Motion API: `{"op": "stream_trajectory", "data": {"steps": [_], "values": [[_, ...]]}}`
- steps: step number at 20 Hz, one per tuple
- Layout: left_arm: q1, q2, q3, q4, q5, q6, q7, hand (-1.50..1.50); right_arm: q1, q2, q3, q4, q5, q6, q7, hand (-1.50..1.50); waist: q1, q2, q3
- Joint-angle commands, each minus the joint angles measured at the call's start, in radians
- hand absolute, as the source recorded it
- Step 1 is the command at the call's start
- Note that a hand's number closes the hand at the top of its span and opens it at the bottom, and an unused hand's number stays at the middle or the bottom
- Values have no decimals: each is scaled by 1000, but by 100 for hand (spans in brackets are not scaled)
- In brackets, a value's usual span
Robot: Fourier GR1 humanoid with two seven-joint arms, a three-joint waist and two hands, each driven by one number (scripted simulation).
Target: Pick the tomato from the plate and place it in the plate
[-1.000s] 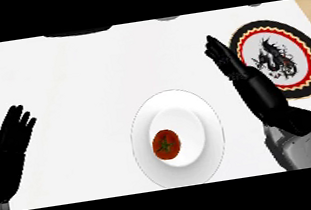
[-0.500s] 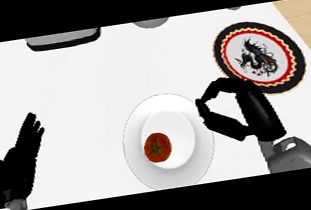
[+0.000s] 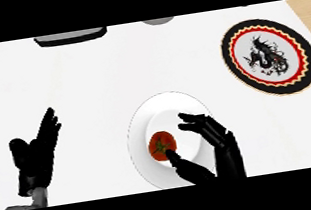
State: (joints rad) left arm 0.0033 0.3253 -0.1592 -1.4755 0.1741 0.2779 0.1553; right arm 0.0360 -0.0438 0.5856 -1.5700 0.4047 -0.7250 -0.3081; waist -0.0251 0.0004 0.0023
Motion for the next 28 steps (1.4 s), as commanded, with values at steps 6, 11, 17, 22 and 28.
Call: {"op": "stream_trajectory", "data": {"steps": [6,11,17,22,28], "values": [[-19,-7,-12,19,-38,10,33,0,84,-19,91,154,480,-98,236,-150,13,-5,-6],[-12,-22,-27,-16,-51,25,50,0,60,-20,45,43,745,168,552,-150,14,-8,-7],[-27,-61,-50,-12,-64,38,58,0,-16,43,124,-70,824,578,874,-150,25,-4,-5],[-24,-49,-36,-5,-91,34,55,0,-109,43,186,-120,739,772,1064,-150,31,-1,-3],[-71,-89,-5,62,-115,-5,52,0,-222,44,231,-9,639,718,1184,-150,27,-1,-2]]}}
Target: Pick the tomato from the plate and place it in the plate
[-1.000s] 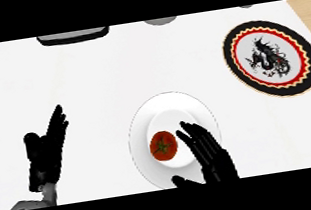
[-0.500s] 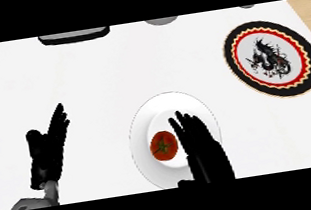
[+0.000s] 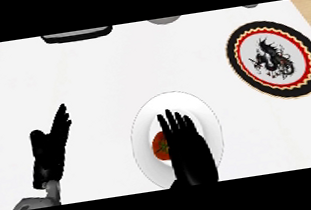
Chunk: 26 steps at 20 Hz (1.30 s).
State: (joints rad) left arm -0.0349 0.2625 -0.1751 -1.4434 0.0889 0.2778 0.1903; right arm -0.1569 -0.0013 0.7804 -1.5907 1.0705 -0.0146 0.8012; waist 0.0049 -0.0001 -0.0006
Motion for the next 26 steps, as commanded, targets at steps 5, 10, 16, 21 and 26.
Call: {"op": "stream_trajectory", "data": {"steps": [5,10,16,21,26], "values": [[25,-4,58,-45,-26,-47,25,0,-105,1,68,80,-90,-38,127,-150,2,0,1],[11,-55,59,-49,-65,-51,47,0,-8,1,-44,61,-38,44,-35,-150,-3,-1,1],[-40,-106,78,35,-106,-35,25,0,-175,1,16,210,-176,-67,37,-150,0,1,1],[21,-81,109,-2,-110,-84,-11,0,-152,1,-18,252,-152,-58,-6,-150,0,0,1],[36,-54,142,-59,-65,-148,31,0,-126,-2,4,312,-95,-92,-69,150,-1,0,1]]}}
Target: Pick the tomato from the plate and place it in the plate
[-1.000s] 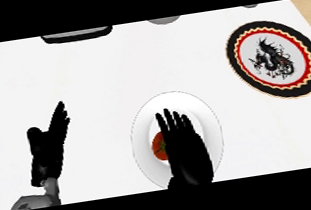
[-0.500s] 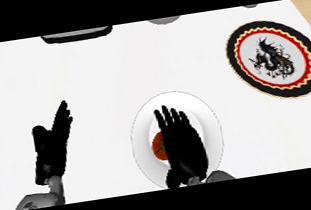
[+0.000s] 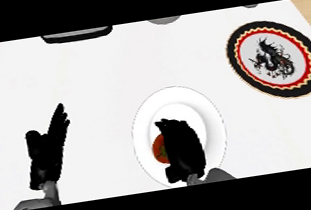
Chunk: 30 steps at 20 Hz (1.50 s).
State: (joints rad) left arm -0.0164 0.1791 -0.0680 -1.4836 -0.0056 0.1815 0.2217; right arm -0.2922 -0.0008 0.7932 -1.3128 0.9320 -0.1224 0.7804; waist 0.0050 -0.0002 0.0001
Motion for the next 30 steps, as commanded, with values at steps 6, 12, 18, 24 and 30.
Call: {"op": "stream_trajectory", "data": {"steps": [6,12,18,24,30], "values": [[-8,13,55,72,-5,-56,-55,0,12,-2,-46,19,127,2,-94,150,-4,0,0],[8,-41,9,2,-46,-1,-7,0,-26,0,-66,-19,260,-73,-19,150,-5,-2,0],[10,-13,33,-24,-22,-30,20,0,-19,-274,-208,-148,-8,-36,-410,150,0,2,1],[48,-39,-1,-56,-58,-1,5,0,-30,-511,-396,-178,-280,26,-807,150,-3,-1,1],[-10,-32,34,14,-37,-21,-4,0,-76,-509,-613,-165,-344,-69,-828,150,-8,0,0]]}}
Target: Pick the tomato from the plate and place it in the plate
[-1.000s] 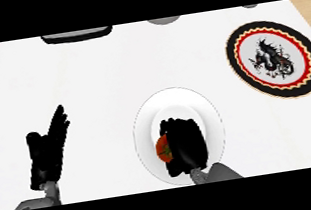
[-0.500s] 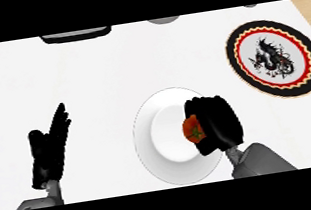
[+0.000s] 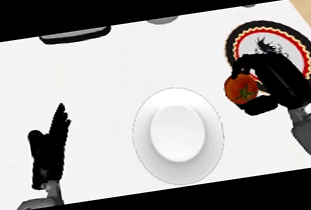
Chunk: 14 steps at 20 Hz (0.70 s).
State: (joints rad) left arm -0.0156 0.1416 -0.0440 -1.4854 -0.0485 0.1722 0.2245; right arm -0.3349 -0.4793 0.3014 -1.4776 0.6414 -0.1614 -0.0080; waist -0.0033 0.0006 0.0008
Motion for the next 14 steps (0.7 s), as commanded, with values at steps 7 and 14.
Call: {"op": "stream_trajectory", "data": {"steps": [7,14], "values": [[-36,0,36,54,7,-22,-14,0,-76,-56,-276,62,-125,75,-6,150,3,0,-1],[-31,11,40,35,10,-52,-7,0,-308,-37,-351,527,-55,10,-139,150,18,4,-1]]}}
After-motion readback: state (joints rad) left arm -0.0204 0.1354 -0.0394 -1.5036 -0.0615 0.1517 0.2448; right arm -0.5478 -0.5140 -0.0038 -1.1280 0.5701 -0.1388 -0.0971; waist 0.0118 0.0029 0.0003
